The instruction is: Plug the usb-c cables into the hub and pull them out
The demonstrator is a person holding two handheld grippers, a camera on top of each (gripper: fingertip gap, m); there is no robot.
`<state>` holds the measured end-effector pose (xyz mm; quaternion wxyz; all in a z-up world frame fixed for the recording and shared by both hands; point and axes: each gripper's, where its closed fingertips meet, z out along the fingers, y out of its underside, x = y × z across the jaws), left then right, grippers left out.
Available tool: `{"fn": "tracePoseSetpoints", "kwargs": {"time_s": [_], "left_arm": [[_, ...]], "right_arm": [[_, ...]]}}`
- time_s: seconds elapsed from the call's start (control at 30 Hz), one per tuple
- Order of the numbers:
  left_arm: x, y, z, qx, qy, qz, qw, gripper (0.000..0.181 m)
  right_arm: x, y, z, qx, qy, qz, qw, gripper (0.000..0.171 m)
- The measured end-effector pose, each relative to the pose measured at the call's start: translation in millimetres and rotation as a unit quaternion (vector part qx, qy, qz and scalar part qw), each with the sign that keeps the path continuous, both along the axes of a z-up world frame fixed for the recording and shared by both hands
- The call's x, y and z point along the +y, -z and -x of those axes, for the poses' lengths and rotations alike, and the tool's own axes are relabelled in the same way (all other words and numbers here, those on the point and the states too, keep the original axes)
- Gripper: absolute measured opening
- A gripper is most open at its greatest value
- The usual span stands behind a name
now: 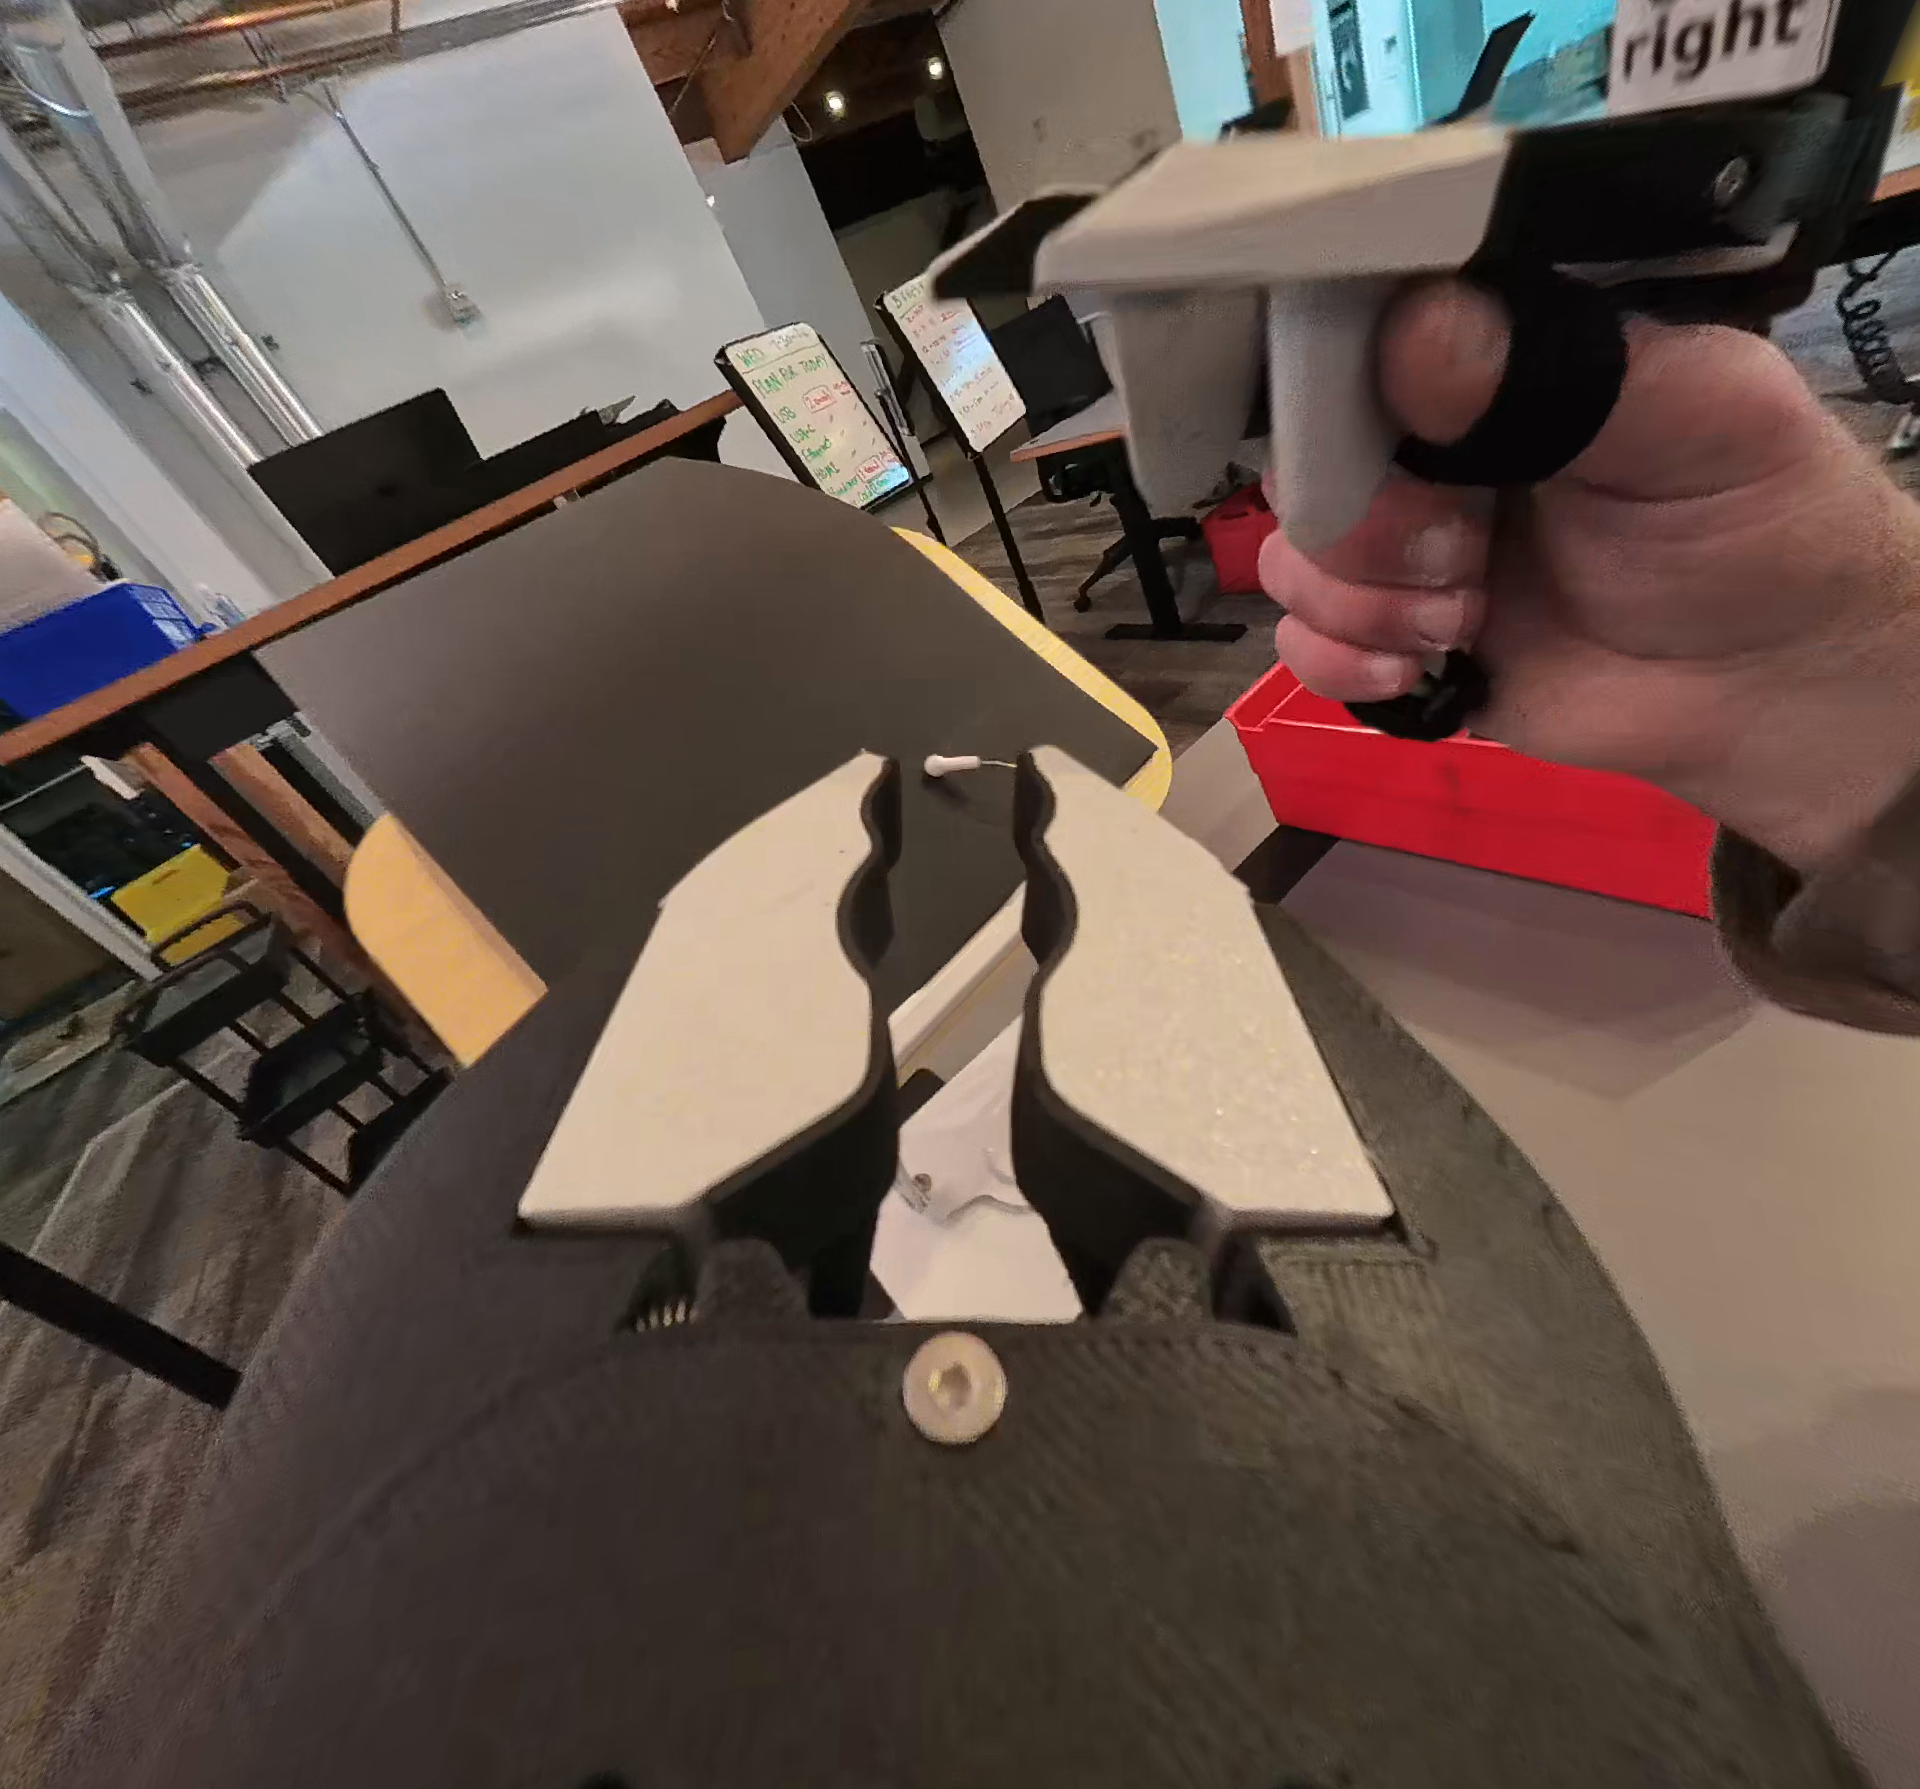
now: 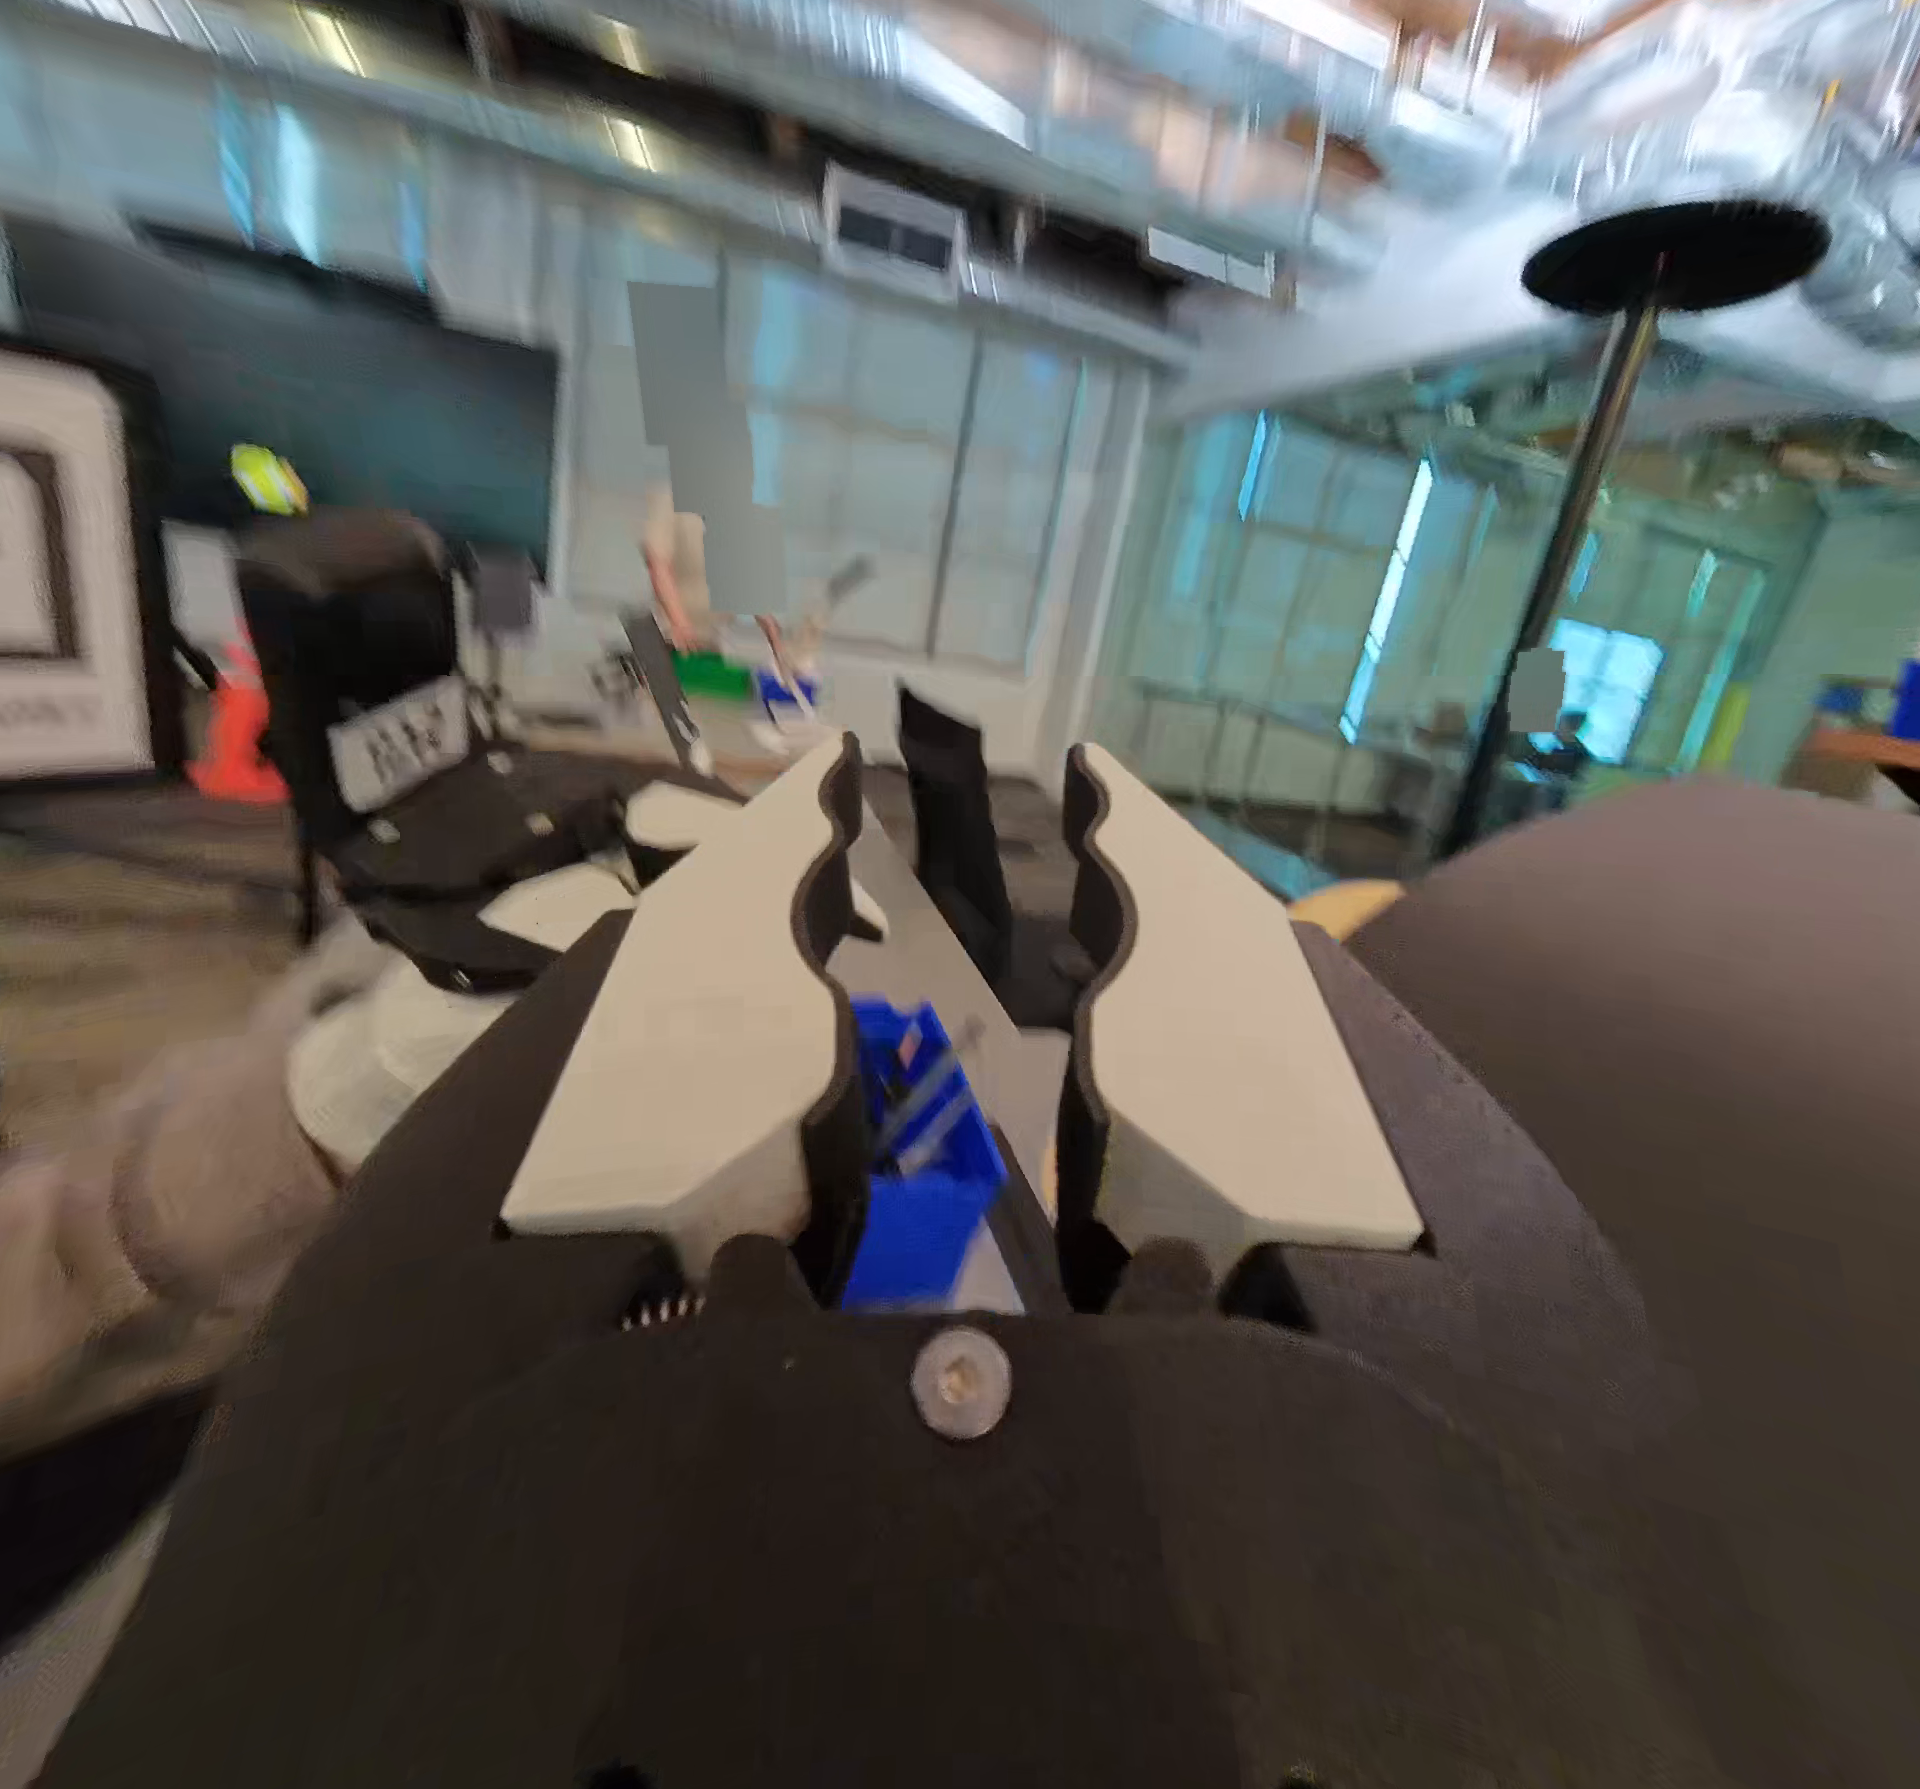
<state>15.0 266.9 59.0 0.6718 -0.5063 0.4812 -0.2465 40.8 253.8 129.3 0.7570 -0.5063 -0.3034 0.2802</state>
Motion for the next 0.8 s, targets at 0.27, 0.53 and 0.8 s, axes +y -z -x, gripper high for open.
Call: {"fn": "tracePoseSetpoints", "kwargs": {"time_s": [0.27, 0.53, 0.8], "left_arm": [[4, 4, -1, 0.003, -0.001, 0.001, 1.0, 0.02], [9, 8, -1, 0.014, -0.01, -0.001, 1.0, 0.019], [4, -7, 4, -0.012, -0.02, -0.016, 1.0, 0.05]], "right_arm": [[-17, 19, -39, 0.041, -0.002, -0.037, 0.998, 0.025], [-19, 10, -42, 0.078, -0.017, -0.019, 0.997, 0.04], [-17, 7, 7, 0.108, -0.042, -0.027, 0.993, 0.038]]}}
